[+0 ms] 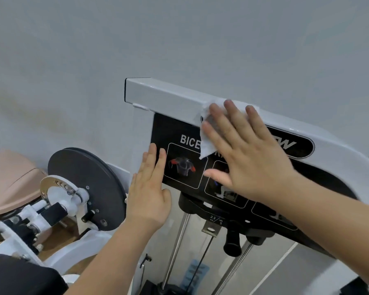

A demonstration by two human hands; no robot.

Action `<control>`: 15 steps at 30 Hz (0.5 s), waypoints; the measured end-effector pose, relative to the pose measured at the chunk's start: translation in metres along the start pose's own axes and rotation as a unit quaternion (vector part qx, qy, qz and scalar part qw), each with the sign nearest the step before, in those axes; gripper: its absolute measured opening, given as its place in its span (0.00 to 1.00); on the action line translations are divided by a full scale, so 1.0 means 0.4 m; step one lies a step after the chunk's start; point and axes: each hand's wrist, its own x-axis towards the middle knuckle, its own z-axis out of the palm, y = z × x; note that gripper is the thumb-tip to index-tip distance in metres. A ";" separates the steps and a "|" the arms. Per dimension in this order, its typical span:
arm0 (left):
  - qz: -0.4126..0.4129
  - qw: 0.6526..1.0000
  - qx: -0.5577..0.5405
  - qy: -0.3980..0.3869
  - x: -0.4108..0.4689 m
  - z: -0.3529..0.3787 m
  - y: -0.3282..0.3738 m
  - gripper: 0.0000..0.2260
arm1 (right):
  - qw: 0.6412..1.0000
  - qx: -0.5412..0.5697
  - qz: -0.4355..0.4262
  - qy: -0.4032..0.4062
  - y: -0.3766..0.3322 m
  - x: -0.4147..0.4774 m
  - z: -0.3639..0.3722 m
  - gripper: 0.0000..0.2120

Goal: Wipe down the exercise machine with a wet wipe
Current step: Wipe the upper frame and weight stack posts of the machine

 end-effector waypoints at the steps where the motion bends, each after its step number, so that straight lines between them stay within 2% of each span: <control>1: 0.004 1.000 -0.004 -0.002 -0.001 0.000 0.000 0.44 | 1.000 0.004 -0.014 -0.008 -0.015 -0.015 0.009 0.44; 3: 0.013 1.000 -0.013 -0.015 -0.004 0.000 0.000 0.43 | 0.995 0.023 -0.090 -0.034 -0.053 -0.058 0.047 0.42; 6: 0.002 0.999 0.008 -0.033 -0.004 -0.003 0.007 0.44 | 0.964 0.016 -0.245 -0.102 -0.080 -0.117 0.088 0.38; 8: -0.010 0.998 0.043 -0.036 -0.006 -0.006 0.027 0.44 | 0.952 -0.009 -0.287 -0.110 -0.047 -0.123 0.081 0.37; 9: -0.005 0.998 0.054 -0.036 -0.008 -0.007 0.039 0.44 | 0.959 -0.010 -0.270 -0.086 -0.020 -0.114 0.071 0.37; 12: 0.038 0.998 0.053 -0.017 -0.016 -0.004 0.074 0.43 | 0.990 -0.002 -0.142 -0.004 0.077 -0.080 0.026 0.40; 15: 0.054 0.998 0.033 -0.002 -0.015 0.004 0.108 0.43 | 0.999 -0.007 -0.053 0.012 0.113 -0.107 0.009 0.44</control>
